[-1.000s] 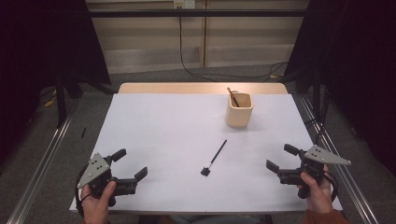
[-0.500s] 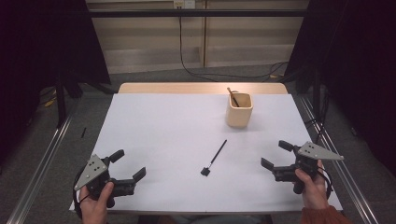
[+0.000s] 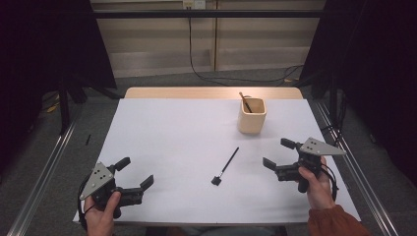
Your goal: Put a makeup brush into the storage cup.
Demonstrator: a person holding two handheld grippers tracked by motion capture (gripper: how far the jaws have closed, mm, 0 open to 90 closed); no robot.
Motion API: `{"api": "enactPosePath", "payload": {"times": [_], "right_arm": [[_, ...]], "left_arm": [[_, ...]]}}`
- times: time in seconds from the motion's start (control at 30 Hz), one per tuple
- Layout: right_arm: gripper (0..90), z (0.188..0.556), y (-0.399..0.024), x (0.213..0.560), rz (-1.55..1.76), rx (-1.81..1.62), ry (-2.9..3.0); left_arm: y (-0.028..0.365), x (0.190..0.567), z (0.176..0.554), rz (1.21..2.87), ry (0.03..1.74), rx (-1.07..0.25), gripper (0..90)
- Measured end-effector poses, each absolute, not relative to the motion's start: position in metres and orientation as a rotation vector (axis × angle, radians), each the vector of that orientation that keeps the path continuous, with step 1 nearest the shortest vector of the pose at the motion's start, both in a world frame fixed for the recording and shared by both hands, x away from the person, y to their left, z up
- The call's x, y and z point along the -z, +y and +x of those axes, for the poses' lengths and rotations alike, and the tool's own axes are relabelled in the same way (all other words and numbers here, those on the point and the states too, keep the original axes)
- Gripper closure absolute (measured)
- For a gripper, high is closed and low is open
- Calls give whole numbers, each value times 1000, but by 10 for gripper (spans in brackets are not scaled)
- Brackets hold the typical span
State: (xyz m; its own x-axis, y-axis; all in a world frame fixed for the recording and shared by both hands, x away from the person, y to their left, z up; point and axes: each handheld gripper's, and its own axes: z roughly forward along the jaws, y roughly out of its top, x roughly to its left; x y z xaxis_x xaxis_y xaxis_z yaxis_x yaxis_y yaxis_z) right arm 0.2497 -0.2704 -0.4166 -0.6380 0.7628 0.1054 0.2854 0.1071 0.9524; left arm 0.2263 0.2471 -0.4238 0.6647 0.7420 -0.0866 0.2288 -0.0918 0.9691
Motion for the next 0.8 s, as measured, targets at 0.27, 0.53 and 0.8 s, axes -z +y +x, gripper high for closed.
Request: {"api": "enactPosePath", "payload": {"times": [0.27,0.53,0.8], "right_arm": [[11,263,-257,406,979,-1565,1983],[6,281,-243,393,939,-1578,1994],[5,303,-225,387,912,-1591,2036]], "left_arm": [[247,424,226,1655,807,-516,10],[246,424,227,1666,797,-509,10],[248,425,229,1663,798,-504,10]]}}
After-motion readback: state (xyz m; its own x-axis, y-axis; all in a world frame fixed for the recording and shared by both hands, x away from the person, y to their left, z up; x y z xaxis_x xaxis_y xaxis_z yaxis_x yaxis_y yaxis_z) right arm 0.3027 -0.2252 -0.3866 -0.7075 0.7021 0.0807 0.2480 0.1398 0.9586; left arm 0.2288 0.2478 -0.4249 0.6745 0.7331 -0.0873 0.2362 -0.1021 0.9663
